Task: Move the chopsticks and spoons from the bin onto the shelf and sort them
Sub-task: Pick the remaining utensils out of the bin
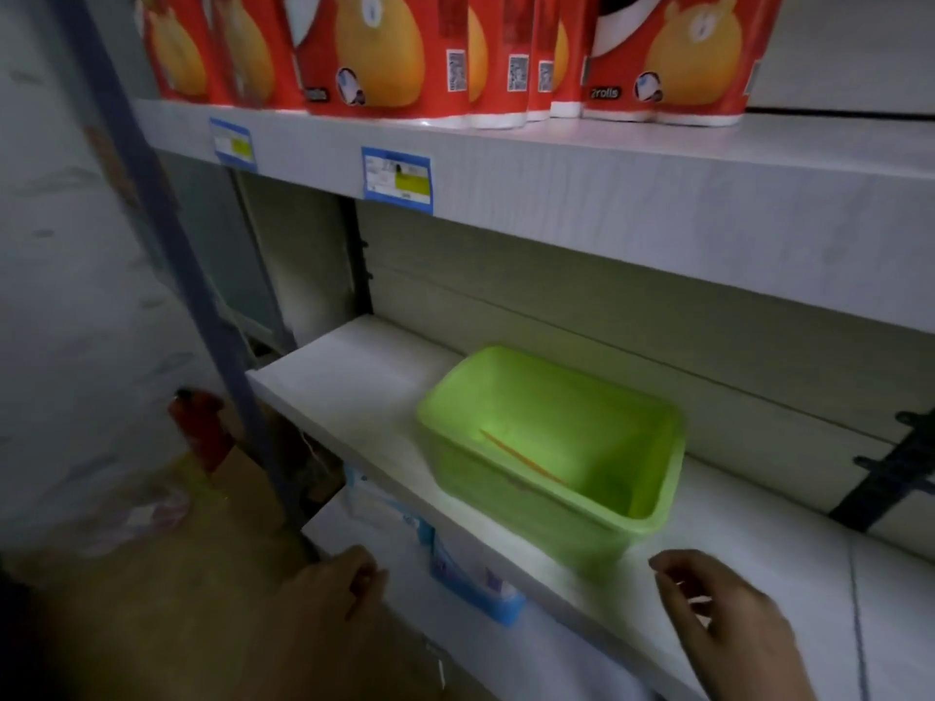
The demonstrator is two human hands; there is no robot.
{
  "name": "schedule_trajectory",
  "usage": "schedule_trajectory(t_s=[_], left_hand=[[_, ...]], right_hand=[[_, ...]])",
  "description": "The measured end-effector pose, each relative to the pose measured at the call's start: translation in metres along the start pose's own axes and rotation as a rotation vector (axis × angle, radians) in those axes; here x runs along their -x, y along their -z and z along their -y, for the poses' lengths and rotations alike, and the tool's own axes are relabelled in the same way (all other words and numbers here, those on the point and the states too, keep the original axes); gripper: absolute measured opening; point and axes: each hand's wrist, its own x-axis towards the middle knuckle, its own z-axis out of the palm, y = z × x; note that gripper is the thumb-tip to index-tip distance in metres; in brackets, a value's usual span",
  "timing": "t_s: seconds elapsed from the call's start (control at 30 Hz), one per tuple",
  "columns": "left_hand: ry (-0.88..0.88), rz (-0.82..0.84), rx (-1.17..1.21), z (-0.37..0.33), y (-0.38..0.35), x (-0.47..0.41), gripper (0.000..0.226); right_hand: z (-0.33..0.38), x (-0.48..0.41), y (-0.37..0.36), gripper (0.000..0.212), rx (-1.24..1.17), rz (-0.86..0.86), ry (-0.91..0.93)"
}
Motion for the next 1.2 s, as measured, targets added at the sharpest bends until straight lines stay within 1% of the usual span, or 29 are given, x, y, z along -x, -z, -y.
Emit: schedule_trajectory(t_s=[0.03,0.1,0.17,0.23,0.3,0.37,0.47,0.5,0.53,0.6,0.63,0.7,0.77,0.83,0.97,1.07,1.1,1.2], left_hand=[[0.005,-0.002,-0.007,0.0,0.007,-0.012,0.021],[-0.044,-0.046,-0.021,0.001,0.015,-0.04,0.031],[-0.08,-0.059,0.002,-0.01,0.032,-0.059,0.024],[-0.13,-0.083,0.046,-0.017,0.039,-0.079,0.014],[-0.199,-0.091,0.125,-0.026,0.043,-0.102,0.011],[-0.302,-0.076,0.193,-0.041,0.042,-0.123,0.013],[-0.44,0.022,0.251,-0.071,0.034,-0.157,0.031],[-0.47,0.066,0.261,-0.08,0.026,-0.168,0.035],[-0.507,0.119,0.263,-0.089,0.018,-0.179,0.033],[-0.6,0.245,0.186,-0.105,-0.002,-0.2,0.019],[-0.643,0.32,0.111,-0.113,-0.012,-0.21,0.015],[-0.712,0.459,-0.058,-0.13,-0.032,-0.229,0.016],[-0.743,0.575,-0.212,-0.143,-0.052,-0.245,0.02],[-0.759,0.645,-0.323,-0.152,-0.068,-0.257,0.021],[-0.792,0.711,-0.482,-0.138,-0.084,-0.266,0.023],[-0.796,0.745,-0.516,-0.116,-0.088,-0.264,0.023],[-0.814,0.725,-0.52,-0.11,-0.086,-0.261,0.022],[-0.879,0.597,-0.537,-0.103,-0.079,-0.251,0.02]], right_hand=[[0.008,-0.008,0.003,0.043,0.02,-0.064,0.004],[0.016,-0.024,0.006,0.038,0.045,-0.146,0.035],[0.028,-0.035,0.01,0.03,0.065,-0.196,0.051],[0.038,-0.047,0.013,0.018,0.115,-0.205,0.093],[0.049,-0.061,0.013,0.013,0.161,-0.178,0.114],[0.058,-0.077,0.008,0.011,0.212,-0.122,0.132],[0.068,-0.108,-0.006,0.013,0.302,-0.019,0.123],[0.068,-0.12,-0.012,0.016,0.333,0.015,0.119],[0.068,-0.131,-0.018,0.018,0.362,0.046,0.114],[0.067,-0.151,-0.03,0.022,0.378,0.116,0.081],[0.065,-0.16,-0.037,0.024,0.38,0.161,0.048],[0.059,-0.18,-0.053,0.026,0.414,0.267,-0.023],[0.052,-0.197,-0.065,0.028,0.444,0.345,-0.088],[0.046,-0.205,-0.073,0.028,0.437,0.41,-0.13],[0.04,-0.198,-0.086,0.03,0.413,0.509,-0.129],[0.035,-0.183,-0.093,0.03,0.378,0.571,-0.11],[0.034,-0.178,-0.096,0.03,0.368,0.579,-0.101],[0.035,-0.165,-0.104,0.03,0.385,0.561,-0.074]])
